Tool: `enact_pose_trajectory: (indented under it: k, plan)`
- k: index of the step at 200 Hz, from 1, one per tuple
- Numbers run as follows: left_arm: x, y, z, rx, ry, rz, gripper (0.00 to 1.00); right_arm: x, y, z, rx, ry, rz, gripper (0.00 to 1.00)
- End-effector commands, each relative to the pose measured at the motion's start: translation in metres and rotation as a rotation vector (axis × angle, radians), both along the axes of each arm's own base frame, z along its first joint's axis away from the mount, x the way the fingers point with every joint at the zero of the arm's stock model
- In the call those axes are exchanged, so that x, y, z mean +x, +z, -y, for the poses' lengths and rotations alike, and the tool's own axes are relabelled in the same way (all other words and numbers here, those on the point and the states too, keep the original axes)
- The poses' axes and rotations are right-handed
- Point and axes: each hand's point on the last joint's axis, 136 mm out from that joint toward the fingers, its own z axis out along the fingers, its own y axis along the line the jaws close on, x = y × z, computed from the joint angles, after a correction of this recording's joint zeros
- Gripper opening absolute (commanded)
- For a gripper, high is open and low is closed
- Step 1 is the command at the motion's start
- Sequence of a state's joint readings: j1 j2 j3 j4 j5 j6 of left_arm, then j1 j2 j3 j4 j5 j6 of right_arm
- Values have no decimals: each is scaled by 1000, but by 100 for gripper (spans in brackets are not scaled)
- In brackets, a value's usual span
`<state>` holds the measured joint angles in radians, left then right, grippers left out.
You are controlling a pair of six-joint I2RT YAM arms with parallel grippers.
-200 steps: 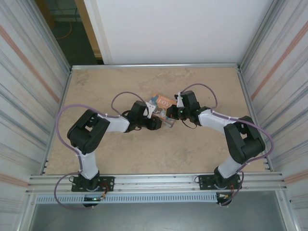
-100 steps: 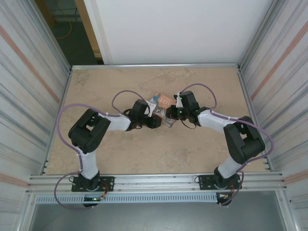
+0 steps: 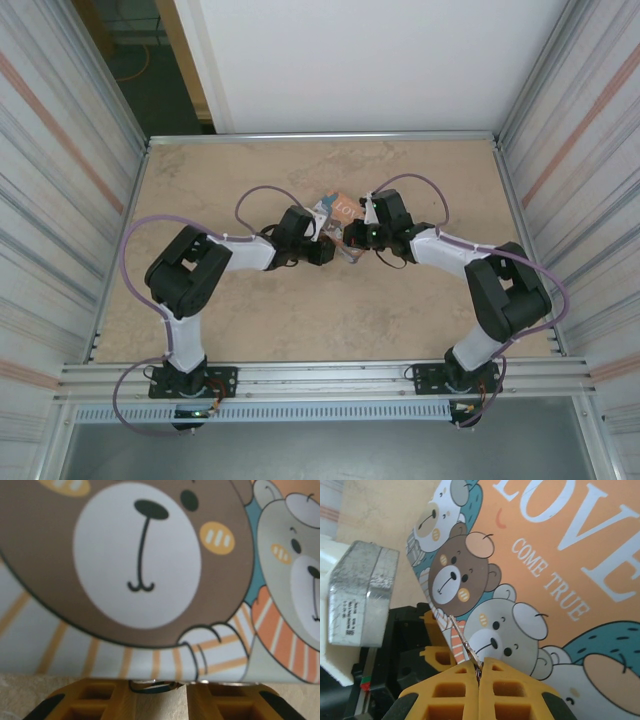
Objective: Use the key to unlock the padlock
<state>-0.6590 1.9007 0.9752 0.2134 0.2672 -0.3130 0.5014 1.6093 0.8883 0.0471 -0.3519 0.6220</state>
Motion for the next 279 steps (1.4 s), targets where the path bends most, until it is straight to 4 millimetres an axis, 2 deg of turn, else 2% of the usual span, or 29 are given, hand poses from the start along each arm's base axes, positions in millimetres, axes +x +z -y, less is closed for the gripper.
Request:
enact_pose_trajectory:
  k: [1, 54, 100, 127, 191, 221, 228, 279]
  plan:
    - [5, 16, 9, -25, -6, 44, 28, 1, 34, -4, 40, -7, 48, 0]
    - [-14, 41, 16, -86, -33, 22, 27, -17, 60, 14, 25, 13, 125, 0]
    - [-32, 61, 20, -159, -31, -85, 26, -49, 63, 28, 13, 72, 191, 0]
    - [-42, 75, 25, -215, -33, -151, 25, -68, 59, 36, -1, 94, 228, 0]
    - [-54, 106, 40, -309, -27, -254, 24, -104, 36, 33, -82, 152, 339, 0]
    - [-56, 111, 42, -325, -7, -304, 26, -113, 18, 36, -127, 143, 369, 0]
    - [-56, 111, 44, -330, -5, -315, 25, -114, 23, 38, -126, 131, 399, 0]
    - [-52, 110, 51, -365, 19, -351, 25, -125, 8, 55, -190, 58, 459, 0]
